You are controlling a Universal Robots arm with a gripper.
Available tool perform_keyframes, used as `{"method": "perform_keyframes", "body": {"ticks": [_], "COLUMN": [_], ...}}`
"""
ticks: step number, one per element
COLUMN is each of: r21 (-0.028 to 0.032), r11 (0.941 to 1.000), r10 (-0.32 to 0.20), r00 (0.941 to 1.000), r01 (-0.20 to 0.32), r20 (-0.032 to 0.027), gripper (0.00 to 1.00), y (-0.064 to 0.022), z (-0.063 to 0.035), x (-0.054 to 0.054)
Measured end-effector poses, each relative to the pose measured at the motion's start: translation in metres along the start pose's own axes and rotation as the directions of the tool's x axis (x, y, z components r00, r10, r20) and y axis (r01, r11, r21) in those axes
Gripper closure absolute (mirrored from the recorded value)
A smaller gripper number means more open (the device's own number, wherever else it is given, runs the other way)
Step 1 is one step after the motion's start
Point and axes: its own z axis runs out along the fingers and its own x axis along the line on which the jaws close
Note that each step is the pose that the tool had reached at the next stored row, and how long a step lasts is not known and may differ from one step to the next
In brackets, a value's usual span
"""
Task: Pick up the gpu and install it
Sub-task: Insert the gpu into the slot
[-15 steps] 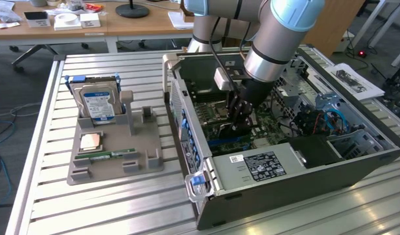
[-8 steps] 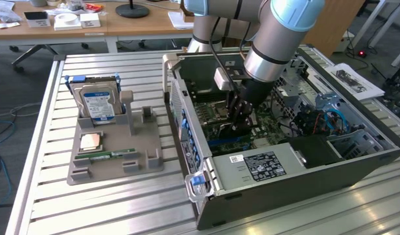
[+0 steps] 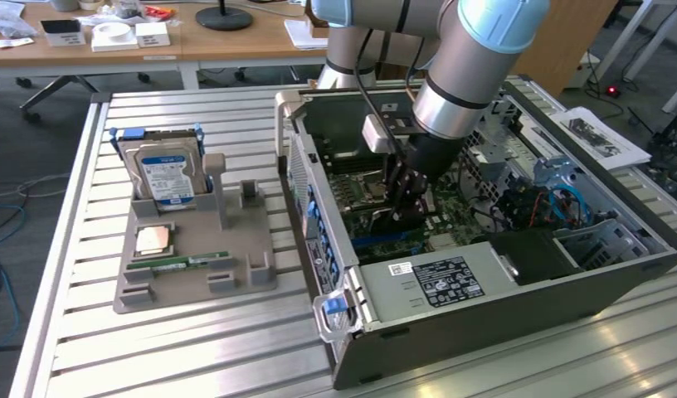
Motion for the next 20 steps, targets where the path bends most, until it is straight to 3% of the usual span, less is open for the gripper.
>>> {"method": "perform_keyframes", "body": {"ticks": [20], "r21": [0.0001], "r11": [1.0000], "r10": [0.001], "r00": [1.0000], "r01": [-0.001], "r20": [-0.0005], "gripper": [0.73], "y": [0.0002], "z": [-0.0020], "x": [-0.0001]}}
